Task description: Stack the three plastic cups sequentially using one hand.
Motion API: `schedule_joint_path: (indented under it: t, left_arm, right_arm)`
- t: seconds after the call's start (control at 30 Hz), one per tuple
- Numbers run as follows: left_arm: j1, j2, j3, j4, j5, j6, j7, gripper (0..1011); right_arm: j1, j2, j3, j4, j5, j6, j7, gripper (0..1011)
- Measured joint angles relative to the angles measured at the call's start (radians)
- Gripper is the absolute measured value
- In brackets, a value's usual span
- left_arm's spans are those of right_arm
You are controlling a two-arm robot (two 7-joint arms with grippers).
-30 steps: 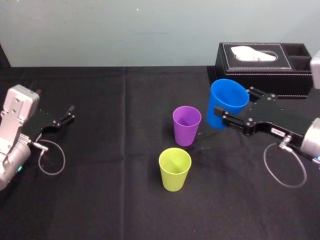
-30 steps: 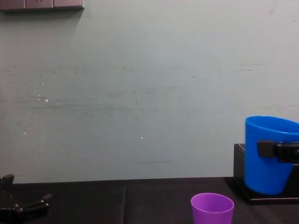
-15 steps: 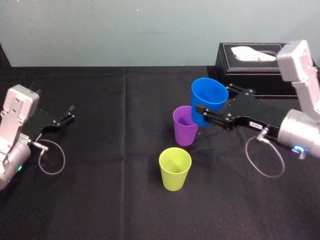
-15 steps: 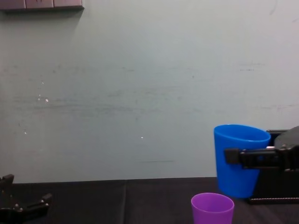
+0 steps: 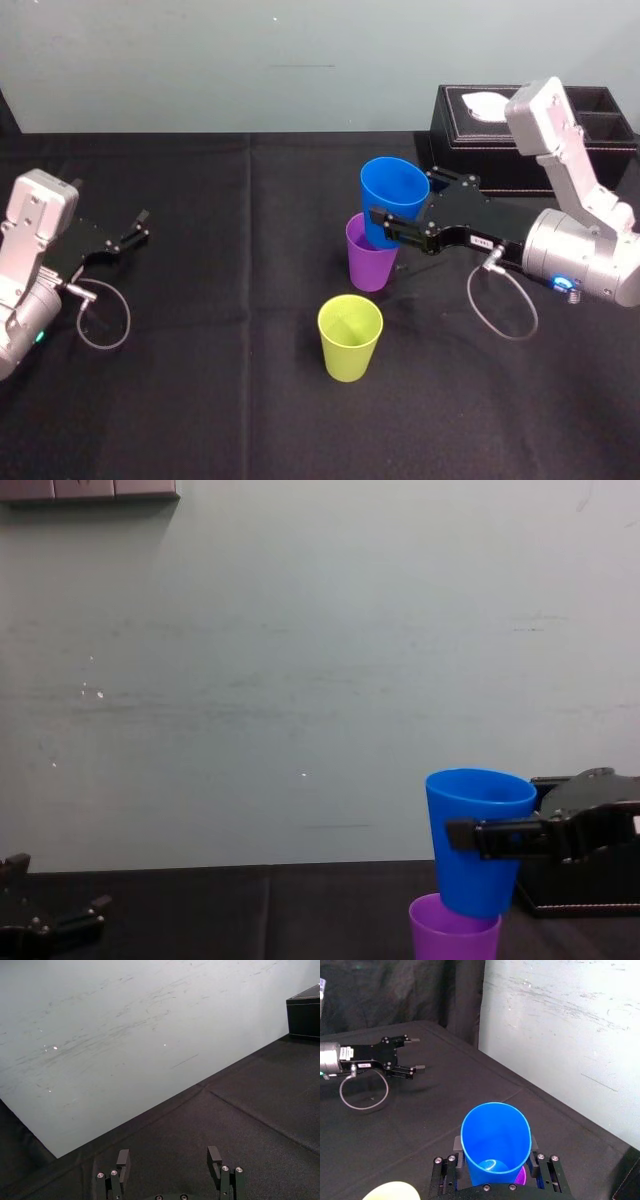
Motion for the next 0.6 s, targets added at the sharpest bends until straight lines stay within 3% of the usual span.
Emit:
schedule_joint_path:
  t: [0.6]
  left_arm:
    - [0.000,0.000,0.000,0.000,0.000,0.000,0.000,1011]
  right_arm:
    - [0.049,-0.039,-0.028,0.084,-0.004,-0.012,0.024,720]
